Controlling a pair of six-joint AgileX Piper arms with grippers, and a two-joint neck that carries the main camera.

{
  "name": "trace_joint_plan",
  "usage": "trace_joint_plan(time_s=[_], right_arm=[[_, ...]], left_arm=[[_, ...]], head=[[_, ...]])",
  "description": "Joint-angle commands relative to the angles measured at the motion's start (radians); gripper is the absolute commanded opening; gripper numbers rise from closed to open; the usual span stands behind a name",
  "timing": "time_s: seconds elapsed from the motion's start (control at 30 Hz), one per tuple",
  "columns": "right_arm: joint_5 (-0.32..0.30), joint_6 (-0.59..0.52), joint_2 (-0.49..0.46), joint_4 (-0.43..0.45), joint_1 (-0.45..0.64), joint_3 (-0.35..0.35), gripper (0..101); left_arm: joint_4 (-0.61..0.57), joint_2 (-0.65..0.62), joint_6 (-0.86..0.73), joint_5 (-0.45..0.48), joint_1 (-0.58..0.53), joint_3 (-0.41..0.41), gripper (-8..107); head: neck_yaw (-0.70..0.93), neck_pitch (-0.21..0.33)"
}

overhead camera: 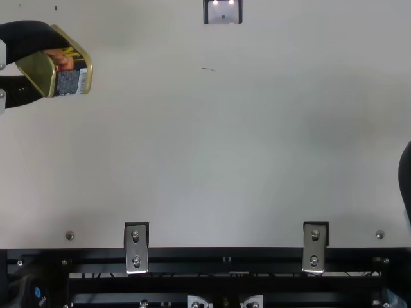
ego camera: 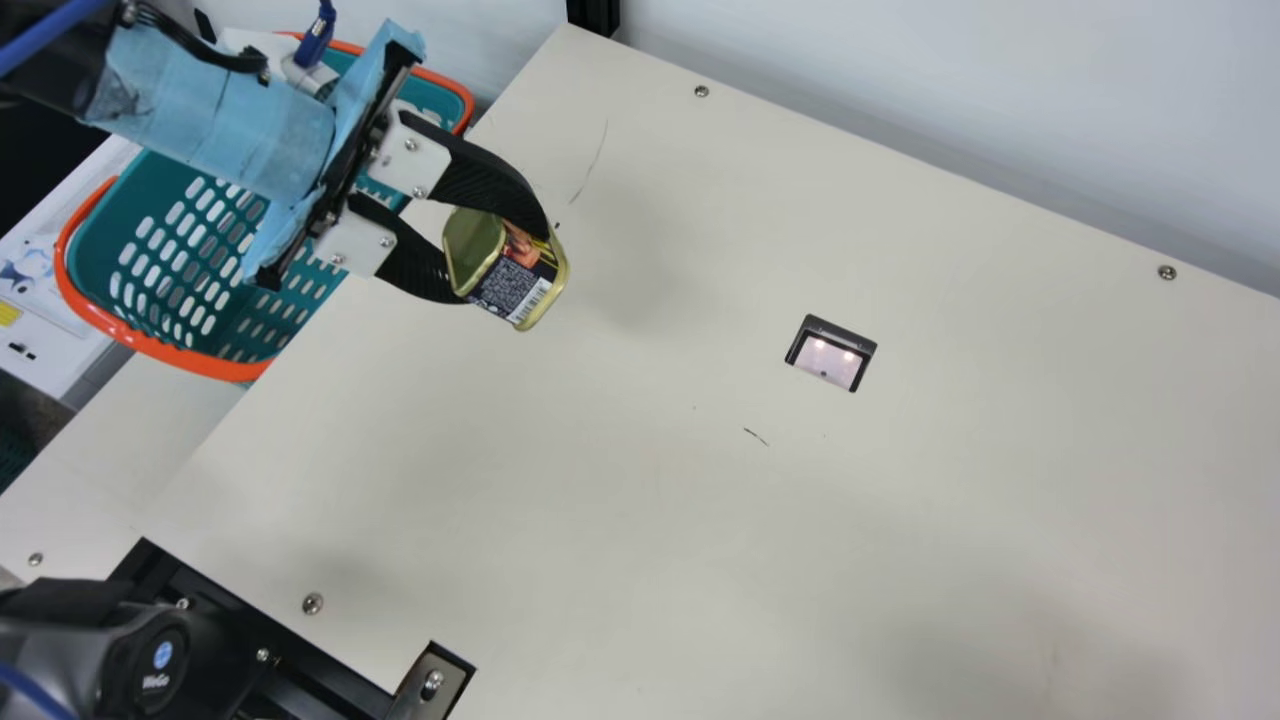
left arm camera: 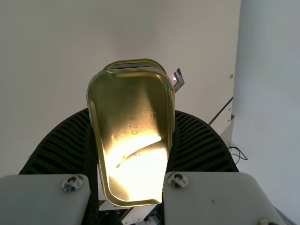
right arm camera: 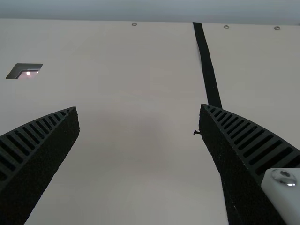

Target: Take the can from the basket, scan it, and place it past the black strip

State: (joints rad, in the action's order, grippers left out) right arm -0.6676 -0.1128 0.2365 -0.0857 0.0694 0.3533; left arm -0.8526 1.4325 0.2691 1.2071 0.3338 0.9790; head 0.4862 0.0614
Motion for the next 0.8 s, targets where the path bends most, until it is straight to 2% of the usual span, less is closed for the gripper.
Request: trace_joint_plan(time_s=[0.0,0.43,0.77], right_arm=[[0.000,0.000,0.000,0.000,0.000,0.000,101],[0.000,0.000,0.000,0.000,0.000,0.000,101],[0.000,0.000,0.000,0.000,0.000,0.000,101]], left_arm=[[0.007,-0.013,-0.012,-0.022,-0.012,-0.003,10],[0.097,-0.159,-0.145,-0.212,-0.154,-0.022,10],[0.207,-0.263,-0.198,-0.407,-0.305,-0.057,10]], head=[[0.006,0.038],[-0.232,0.007],[-0.423,-0.021]])
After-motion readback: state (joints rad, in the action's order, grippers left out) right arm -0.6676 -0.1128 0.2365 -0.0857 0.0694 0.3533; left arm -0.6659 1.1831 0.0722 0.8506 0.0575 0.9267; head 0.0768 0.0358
